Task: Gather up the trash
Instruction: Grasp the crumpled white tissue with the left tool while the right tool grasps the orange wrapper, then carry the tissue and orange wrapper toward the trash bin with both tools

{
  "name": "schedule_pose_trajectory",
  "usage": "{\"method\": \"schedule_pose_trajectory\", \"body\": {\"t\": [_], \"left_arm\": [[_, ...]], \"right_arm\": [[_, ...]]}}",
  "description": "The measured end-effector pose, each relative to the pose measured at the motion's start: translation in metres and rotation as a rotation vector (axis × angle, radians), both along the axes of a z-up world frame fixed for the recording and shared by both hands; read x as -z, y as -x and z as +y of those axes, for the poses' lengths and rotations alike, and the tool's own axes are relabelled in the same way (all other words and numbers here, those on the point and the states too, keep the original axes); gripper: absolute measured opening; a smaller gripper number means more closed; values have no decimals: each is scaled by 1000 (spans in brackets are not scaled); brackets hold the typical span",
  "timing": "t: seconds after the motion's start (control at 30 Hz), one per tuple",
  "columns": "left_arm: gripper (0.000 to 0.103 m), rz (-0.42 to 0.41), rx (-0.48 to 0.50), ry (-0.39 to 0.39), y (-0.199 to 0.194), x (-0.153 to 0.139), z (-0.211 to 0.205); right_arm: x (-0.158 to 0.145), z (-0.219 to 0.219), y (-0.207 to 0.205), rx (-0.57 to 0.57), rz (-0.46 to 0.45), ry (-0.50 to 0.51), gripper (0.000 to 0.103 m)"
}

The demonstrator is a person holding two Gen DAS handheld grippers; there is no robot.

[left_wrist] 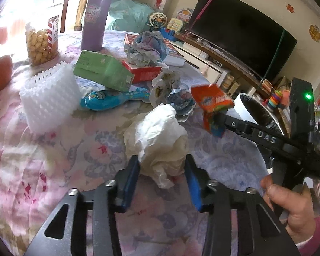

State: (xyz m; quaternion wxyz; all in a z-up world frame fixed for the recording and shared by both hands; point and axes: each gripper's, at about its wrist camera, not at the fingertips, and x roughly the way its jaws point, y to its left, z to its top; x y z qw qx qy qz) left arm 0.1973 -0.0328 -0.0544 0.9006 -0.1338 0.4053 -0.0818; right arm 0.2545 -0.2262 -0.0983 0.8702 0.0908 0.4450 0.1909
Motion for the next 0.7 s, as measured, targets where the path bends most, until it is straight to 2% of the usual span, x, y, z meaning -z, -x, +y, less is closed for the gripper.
{"method": "schedule_pose_trajectory", "body": {"t": [0.03,0.1,0.2,0.37,0.4,0.47,0.5,0.53,0.57,0.6,0.7], "left_arm": [[31,-2,2,1,0,0,0],[27,-11,9,1,2,-1,0],[23,-29,26,-11,5,-4,-3],[23,-55,41,-20,12,-12,-7],[23,-57,40,-21,13,-13,-7],[23,-62,35,-26,17,-13,-5],[23,-61,33,-26,18,-14,-5],[23,-57,30,-24,19,-13,-2],[23,-53,29,-22,20,-12,-1],[23,-50,27,-21,20,-11,0],[23,-45,21,-16,20,-10,3]], "right_arm": [[0,0,-1,-3,4,0,26],[1,-1,2,-8,8,-5,18],[-2,-3,9,-11,-10,-13,9],[-7,-10,19,-5,-17,-30,6],[-7,-11,20,-13,-6,-42,12],[-8,-12,21,-7,8,-64,13],[-10,-11,22,-4,10,-63,22],[-10,-10,22,-6,11,-70,49],[-11,-9,22,-6,7,-78,64],[-13,-7,23,1,-6,-70,83],[-13,-3,17,11,-20,-43,85]]}}
